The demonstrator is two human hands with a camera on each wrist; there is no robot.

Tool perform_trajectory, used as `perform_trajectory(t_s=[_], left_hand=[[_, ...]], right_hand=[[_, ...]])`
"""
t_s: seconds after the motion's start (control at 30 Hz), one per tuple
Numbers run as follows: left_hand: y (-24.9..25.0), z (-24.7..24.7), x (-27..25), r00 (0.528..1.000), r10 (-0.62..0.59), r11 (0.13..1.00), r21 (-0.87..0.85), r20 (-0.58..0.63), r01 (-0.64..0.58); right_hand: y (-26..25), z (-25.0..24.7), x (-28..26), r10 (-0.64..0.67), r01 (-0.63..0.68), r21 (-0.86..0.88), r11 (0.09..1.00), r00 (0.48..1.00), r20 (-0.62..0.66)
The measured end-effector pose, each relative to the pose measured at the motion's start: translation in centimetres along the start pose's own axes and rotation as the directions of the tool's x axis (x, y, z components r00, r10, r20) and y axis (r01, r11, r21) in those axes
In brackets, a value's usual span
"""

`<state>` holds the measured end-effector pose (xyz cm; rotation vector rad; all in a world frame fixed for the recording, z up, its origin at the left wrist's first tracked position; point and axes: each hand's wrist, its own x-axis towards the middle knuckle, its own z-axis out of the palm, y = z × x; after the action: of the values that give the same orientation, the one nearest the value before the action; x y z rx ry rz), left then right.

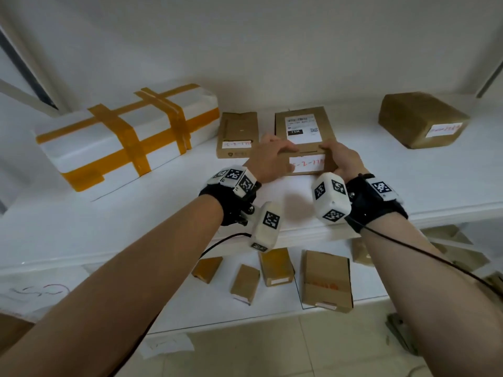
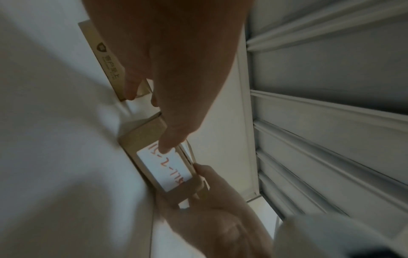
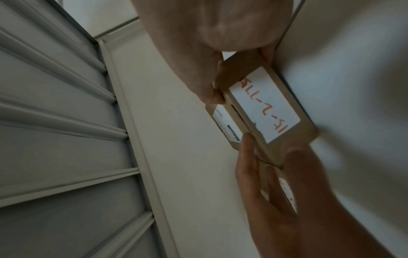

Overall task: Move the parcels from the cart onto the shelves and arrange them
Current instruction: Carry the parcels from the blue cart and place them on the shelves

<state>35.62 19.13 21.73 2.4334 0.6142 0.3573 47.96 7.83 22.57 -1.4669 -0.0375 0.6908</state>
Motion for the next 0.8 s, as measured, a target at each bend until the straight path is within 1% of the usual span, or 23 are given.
perform_trajectory(t_s=[0.13,0.2,0.23,0.3,0.33,0.4,0.47,0.57,0.67,0.73,0.8], left_hand=[[-0.9,-0.4,-0.1,0.999,-0.026,0.999,-0.030,-0.020,0.025],[-1.2,-0.9,-0.2,0.999,-0.007,1.000,-0.023,-0.033,0.006],[-1.2,-1.0,-0.2,1.000,0.005,1.000,-0.009,-0.031,-0.006],[-1.2,-1.2,-0.5,1.000,0.023,1.000,0.006,-0.012,-0.023],[-1.2,-1.3,-0.6,1.000,0.025,1.000,0.010,0.002,-0.025],[-1.2,-1.0,-0.7,1.000,-0.012,1.000,0.010,0.020,0.012],[-1.2,-0.6,-0.8,0.997,-0.078,0.997,-0.011,0.018,0.078],[-0.2,-0.3,-1.8,0.989,-0.146,0.981,-0.129,0.012,0.146],[1.0,-0.3,-3.4,0.983,-0.178,0.968,-0.172,0.049,0.184],[1.5,-0.4,-4.6,0.977,-0.193,0.957,-0.202,0.089,0.208],[1.9,-0.5,-6.0,0.968,-0.214,0.939,-0.244,0.134,0.241]], right_hand=[[-1.0,1.5,1.6,-0.021,0.017,-0.082,0.997,0.999,-0.044],[-1.2,2.3,2.4,-0.025,0.018,-0.098,0.995,0.998,-0.063],[-1.1,2.6,3.1,-0.030,0.022,-0.107,0.994,0.997,-0.074],[-0.3,2.8,6.3,-0.029,0.015,-0.140,0.990,0.995,-0.096],[-0.1,3.1,7.4,-0.024,0.013,-0.144,0.989,0.997,-0.076],[-0.3,3.9,5.5,-0.025,0.022,-0.100,0.995,0.999,-0.024],[-0.1,4.1,4.1,-0.044,0.042,-0.109,0.993,0.999,-0.015],[0.6,4.1,3.2,-0.078,0.078,-0.146,0.986,0.997,0.006],[0.9,4.1,1.8,-0.139,0.141,-0.136,0.981,0.990,0.025],[1.3,3.9,0.9,-0.150,0.149,-0.138,0.979,0.989,0.002],[2.0,3.3,0.1,-0.105,0.101,-0.106,0.989,0.994,-0.035]])
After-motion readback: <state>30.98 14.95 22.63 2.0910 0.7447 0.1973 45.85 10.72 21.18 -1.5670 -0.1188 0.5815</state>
